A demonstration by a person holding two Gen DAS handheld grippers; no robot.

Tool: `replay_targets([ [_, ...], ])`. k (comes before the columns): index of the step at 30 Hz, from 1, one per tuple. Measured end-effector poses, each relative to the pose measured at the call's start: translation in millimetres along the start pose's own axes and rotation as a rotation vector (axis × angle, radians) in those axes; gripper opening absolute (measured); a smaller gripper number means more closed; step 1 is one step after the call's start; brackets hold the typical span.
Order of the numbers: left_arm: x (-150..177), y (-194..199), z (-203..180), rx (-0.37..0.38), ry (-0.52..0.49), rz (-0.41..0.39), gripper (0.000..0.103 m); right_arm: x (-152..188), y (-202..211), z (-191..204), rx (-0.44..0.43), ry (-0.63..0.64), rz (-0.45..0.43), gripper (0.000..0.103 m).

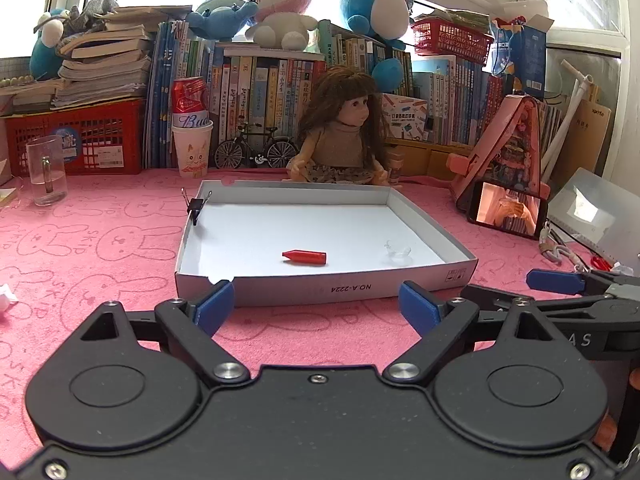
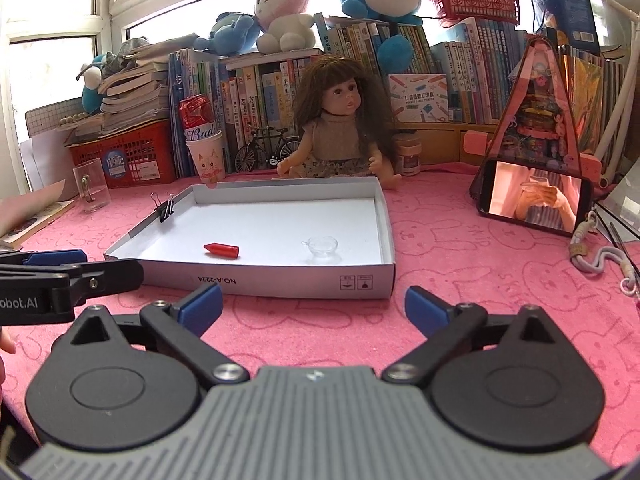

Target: Organize rigid objects

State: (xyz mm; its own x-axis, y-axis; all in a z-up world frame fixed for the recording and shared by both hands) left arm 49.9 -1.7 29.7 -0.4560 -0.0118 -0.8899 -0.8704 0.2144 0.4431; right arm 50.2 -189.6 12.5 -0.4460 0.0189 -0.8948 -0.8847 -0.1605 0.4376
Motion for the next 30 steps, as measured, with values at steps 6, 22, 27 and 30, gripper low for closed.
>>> replay_targets([
  [6, 11.2, 8.2, 2.0, 0.001, -0.004, -0.005, 0.093, 9.1, 8.2, 1.9, 0.001, 0.006, -0.014, 0.103],
  [22, 37.1, 20.7, 3.2, -0.045, -0.025, -0.007, 0.095, 38.2, 31.9, -4.5, 0.095, -0.009, -0.054, 0.103],
  [27, 44.5, 22.1, 4.8, -0.048, -0.03, 0.006, 0.095, 47.6, 37.0, -6.5, 0.109, -0.018, -0.047, 0.103],
  [30, 46.1, 22.9, 5.7, -0.047, -0.032, 0.008, 0.094, 51.1, 38.7, -4.6, 0.104, -0.008, -0.044, 0.103],
])
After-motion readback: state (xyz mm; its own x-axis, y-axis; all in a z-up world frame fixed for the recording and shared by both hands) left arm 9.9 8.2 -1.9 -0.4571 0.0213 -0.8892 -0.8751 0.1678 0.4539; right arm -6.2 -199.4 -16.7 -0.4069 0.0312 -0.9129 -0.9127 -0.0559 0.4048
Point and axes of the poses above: each gripper's, at about its wrist camera, not at the fingertips, and y roughly against the way its jaws point, z to its left, x to its underside, the point moved 2 cm from there along -y, roughly the way its jaws point
